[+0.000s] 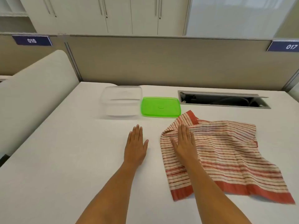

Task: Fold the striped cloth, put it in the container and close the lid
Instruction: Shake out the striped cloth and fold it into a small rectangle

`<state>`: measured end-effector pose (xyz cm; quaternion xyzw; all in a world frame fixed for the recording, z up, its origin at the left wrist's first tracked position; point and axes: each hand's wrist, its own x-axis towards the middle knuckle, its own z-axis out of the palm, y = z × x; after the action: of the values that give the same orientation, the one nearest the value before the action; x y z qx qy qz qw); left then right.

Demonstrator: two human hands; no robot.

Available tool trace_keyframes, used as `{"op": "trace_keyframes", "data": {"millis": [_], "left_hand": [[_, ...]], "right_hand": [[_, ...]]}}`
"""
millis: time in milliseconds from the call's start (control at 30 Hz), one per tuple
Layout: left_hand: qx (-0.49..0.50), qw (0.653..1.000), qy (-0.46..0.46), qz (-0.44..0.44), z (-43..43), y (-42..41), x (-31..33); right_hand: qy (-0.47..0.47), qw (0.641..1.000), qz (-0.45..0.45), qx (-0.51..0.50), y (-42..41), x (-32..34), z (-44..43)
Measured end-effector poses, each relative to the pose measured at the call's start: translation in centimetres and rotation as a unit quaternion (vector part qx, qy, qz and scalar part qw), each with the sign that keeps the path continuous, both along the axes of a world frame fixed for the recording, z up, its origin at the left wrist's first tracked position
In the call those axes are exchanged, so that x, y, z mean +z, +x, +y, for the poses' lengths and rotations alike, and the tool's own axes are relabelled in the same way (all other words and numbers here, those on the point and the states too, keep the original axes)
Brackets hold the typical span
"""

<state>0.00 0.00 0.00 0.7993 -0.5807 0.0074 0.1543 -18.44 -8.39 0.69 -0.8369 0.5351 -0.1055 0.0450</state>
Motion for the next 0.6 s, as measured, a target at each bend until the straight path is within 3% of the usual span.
{"op": "trace_keyframes", "data": {"millis": [300,600], "left_hand": [[0.006,0.999,0.013,0.032,1.0,-0.2,-2.7],[0.002,0.998,0.026,0.051,1.1,-0.2,-3.3]], "right_hand": [[0.074,0.997,0.013,-0.028,-0.6,-2.8,1.1],[0.076,0.997,0.01,-0.032,-0.5,-2.8,1.2]]}}
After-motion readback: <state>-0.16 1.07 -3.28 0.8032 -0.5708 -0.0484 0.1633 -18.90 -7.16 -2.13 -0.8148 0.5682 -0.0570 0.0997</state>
